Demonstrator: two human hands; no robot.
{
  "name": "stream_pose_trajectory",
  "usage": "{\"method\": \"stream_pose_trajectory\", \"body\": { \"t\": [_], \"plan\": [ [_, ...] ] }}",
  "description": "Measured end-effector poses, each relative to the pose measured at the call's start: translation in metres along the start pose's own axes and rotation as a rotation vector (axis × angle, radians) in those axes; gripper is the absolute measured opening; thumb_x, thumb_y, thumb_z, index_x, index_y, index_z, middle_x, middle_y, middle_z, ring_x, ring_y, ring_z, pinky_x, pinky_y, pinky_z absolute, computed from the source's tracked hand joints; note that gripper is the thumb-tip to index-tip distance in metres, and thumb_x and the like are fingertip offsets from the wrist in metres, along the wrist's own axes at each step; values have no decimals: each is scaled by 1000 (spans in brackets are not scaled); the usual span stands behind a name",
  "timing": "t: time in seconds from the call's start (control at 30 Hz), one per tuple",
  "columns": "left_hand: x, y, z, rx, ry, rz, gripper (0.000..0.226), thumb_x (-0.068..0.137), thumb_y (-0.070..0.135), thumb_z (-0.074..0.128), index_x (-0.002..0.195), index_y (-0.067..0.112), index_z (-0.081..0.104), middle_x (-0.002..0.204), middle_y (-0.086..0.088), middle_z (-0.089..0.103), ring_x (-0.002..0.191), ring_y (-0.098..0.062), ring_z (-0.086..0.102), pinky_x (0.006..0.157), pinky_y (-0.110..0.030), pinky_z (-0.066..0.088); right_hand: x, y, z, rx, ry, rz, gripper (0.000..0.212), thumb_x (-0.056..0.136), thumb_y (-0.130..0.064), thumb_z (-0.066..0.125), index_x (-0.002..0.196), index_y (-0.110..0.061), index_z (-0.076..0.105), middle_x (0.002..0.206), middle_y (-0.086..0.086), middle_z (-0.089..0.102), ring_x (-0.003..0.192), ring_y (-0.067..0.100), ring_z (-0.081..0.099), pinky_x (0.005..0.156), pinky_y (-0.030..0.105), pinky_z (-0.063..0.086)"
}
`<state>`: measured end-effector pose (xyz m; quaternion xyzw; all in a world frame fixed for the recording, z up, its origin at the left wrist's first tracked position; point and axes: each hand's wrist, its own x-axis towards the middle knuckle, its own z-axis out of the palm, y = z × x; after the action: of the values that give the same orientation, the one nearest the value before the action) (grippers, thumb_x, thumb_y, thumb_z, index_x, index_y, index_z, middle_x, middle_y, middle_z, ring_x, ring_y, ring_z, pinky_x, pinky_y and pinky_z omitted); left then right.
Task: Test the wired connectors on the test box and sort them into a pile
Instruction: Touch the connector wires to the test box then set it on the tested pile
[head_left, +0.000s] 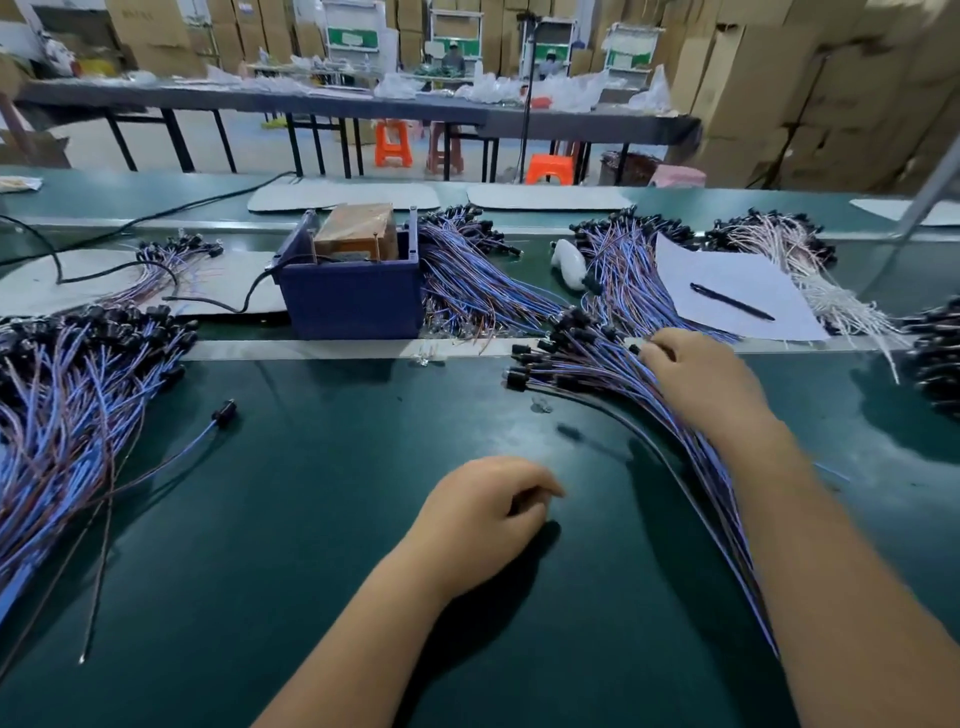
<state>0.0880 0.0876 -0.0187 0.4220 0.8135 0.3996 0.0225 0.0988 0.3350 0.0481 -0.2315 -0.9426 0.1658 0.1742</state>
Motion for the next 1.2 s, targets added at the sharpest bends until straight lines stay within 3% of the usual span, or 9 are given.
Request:
{"method": "stream_pose_trajectory", "body": {
  "t": [0.17,0.4,0.5,0.57,0.7,0.83,0.93,1.07,1.2],
  "plan": [
    [3,0,1,-94,23,-104,27,89,12,57,96,33,73,81,23,66,83,2,61,82,-25,50,-5,-6,13,-379,40,87,40,96,-36,47,129,-16,51,128,17,52,118,35,44,95,41,36],
    [-2,-11,-19,40,195,-208,15,75,25,50,77,21,65,70,9,64,68,-13,57,67,-36,51,-45,-112,90,79,-42,-205,37,94,-28,50,131,-24,55,124,8,53,116,29,46,97,37,31],
    [-10,-39,-50,302,493,-358,15,85,19,57,88,19,72,96,0,67,97,-25,55,83,-35,45,-57,-142,108,423,-152,-199,32,96,-23,50,126,-21,58,121,7,55,115,27,49,102,41,36],
    [-20,-60,-75,479,655,-584,26,88,15,59,111,18,70,131,-9,56,125,-33,39,100,-37,32,-64,-152,120,358,-185,-285,31,96,-26,49,126,-23,58,118,4,57,111,25,50,98,41,39],
    [-35,-86,-104,482,588,-1023,45,95,19,49,140,19,48,151,-14,36,137,-35,27,111,-47,24,-60,-154,130,157,-157,-362,29,97,-29,46,120,-25,62,118,-1,57,111,23,44,90,35,32],
    [-29,-90,-99,485,663,-879,45,90,4,52,133,16,53,122,-12,60,117,-35,48,94,-40,38,-61,-154,134,127,-150,-383,26,97,-29,45,116,-25,62,115,-3,55,109,21,42,89,34,31],
    [-19,-69,-85,28,814,-586,35,88,4,55,120,14,64,93,4,64,98,-20,60,81,-23,43,-65,-157,133,222,-133,-407,21,97,-22,47,105,-24,66,104,-2,61,102,23,48,85,34,35],
    [4,-19,-56,-646,868,-125,29,93,16,42,95,9,69,73,7,66,72,-6,63,68,-15,49,-62,-150,117,1055,-396,-186,25,101,-17,45,95,-20,69,85,8,68,82,19,64,79,33,48],
    [10,-10,-44,-940,600,-92,39,85,22,41,64,9,71,51,-3,53,50,-15,51,54,-22,44,-56,-144,108,1494,-669,-6,49,94,-52,40,116,-18,66,85,28,54,87,29,53,84,36,45]
  ]
}}
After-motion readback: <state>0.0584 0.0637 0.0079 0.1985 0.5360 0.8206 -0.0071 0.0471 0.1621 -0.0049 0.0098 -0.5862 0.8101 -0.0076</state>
